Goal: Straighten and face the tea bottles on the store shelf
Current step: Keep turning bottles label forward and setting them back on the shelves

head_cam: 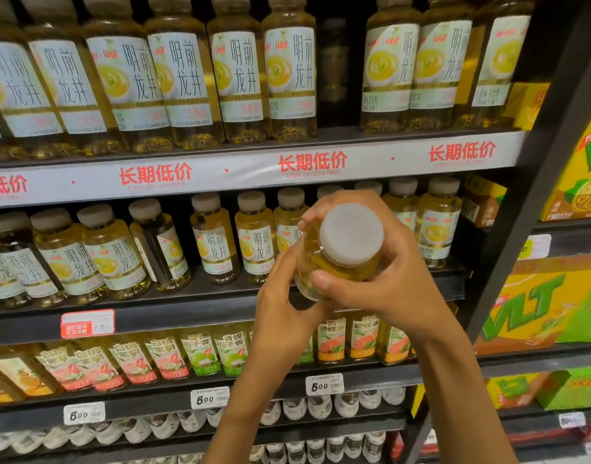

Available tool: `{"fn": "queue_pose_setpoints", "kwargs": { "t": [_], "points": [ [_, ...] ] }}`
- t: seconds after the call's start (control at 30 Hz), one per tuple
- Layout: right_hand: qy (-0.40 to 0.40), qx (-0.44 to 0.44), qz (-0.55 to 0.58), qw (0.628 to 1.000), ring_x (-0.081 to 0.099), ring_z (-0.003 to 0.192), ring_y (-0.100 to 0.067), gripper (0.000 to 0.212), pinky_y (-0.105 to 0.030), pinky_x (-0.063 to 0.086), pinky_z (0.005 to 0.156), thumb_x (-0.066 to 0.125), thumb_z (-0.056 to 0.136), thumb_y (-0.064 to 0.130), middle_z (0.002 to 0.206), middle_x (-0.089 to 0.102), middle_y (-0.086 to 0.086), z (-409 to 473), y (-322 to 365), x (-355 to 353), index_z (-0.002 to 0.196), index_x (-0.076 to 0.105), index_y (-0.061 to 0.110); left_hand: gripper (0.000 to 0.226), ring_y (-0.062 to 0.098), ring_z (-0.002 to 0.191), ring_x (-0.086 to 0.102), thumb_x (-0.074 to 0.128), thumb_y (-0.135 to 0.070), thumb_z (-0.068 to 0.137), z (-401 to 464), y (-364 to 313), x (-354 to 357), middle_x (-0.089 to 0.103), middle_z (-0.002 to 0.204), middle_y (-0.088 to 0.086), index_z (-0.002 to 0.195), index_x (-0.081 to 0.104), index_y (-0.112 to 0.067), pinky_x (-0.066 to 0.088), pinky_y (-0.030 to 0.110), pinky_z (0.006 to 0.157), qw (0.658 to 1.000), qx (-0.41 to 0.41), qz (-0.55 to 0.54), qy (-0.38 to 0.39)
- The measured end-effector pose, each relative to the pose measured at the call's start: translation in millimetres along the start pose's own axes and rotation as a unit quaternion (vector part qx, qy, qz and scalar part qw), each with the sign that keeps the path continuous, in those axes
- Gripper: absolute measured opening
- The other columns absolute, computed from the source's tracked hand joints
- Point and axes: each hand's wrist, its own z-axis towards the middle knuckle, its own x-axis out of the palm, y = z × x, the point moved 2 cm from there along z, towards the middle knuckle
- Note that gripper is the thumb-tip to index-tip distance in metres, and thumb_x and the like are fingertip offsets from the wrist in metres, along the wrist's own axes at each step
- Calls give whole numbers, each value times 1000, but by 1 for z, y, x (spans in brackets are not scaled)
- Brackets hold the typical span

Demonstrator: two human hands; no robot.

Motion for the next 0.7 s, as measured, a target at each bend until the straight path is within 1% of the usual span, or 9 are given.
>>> {"fn": "queue_pose_setpoints", "kwargs": {
  "t": [0.1, 0.13, 0.23, 0.27, 0.33, 0.4, 0.5, 0.6, 0.7],
  "points": [
    [-12, -1, -6, 1000, 59, 108, -21, 50, -32, 49, 91, 77, 72, 2, 112, 59, -8, -1, 2, -2, 115, 52, 5, 73, -1, 120, 53, 76, -29, 67, 1, -4, 0, 57, 125, -26, 128, 44, -53, 46, 15, 95, 1000, -1, -7, 2],
    [-19, 3, 1, 1000, 59, 108, -22, 49, -33, 50, 91, 77, 74, 4, 113, 58, -9, -1, 2, -3, 116, 51, 5, 68, 1, 117, 56, 77, -31, 66, 1, -5, 0, 60, 121, -24, 125, 48, -49, 47, 15, 92, 1000, -1, -17, 3],
    [-49, 36, 50, 997, 61, 109, -25, 51, -39, 53, 90, 71, 76, 15, 116, 62, -8, -1, 4, -6, 122, 51, 11, 59, 13, 105, 64, 81, -32, 62, -2, -10, -4, 67, 109, -10, 116, 59, -24, 50, 16, 82, 999, -4, -47, 11],
    [-59, 52, 70, 994, 62, 110, -25, 53, -40, 53, 91, 71, 76, 19, 117, 64, -5, 0, 4, -7, 124, 50, 13, 58, 14, 104, 65, 81, -31, 63, -4, -12, -6, 68, 109, -7, 116, 61, -24, 51, 17, 82, 998, -5, -62, 19],
    [-72, 71, 99, 990, 62, 112, -26, 58, -43, 52, 92, 73, 75, 32, 118, 65, -3, 2, 3, -8, 127, 50, 18, 50, 12, 101, 66, 81, -35, 64, -6, -15, -9, 70, 107, -5, 111, 64, -33, 52, 18, 81, 996, -9, -83, 38],
    [-72, 81, 106, 988, 63, 110, -24, 61, -40, 53, 90, 74, 75, 38, 117, 66, 0, 5, 3, -7, 127, 49, 19, 44, 11, 102, 67, 78, -49, 68, -8, -20, -9, 72, 107, -7, 108, 67, -32, 51, 18, 82, 993, -15, -94, 66],
    [-82, 99, 100, 987, 64, 108, -20, 54, -33, 55, 86, 65, 82, 28, 119, 65, -3, 10, 1, -4, 132, 46, 16, 43, 7, 106, 65, 69, -60, 73, -11, -22, -4, 71, 109, -11, 107, 68, -33, 49, 16, 85, 991, -39, -102, 78],
    [-110, 110, 86, 984, 64, 110, -15, 50, -28, 54, 86, 64, 86, 24, 122, 64, -2, 15, -4, -5, 133, 47, 18, 36, 2, 107, 63, 57, -49, 81, -10, -19, 0, 69, 111, -17, 110, 61, -30, 49, 12, 83, 989, -59, -109, 82],
    [-133, 107, 80, 982, 62, 112, -12, 52, -27, 54, 87, 62, 86, 26, 123, 63, 1, 22, -7, -8, 135, 43, 25, 41, -1, 112, 59, 49, -52, 82, -2, -18, 4, 64, 117, -24, 119, 51, -35, 48, 12, 85, 989, -66, -102, 83]
  ]
}}
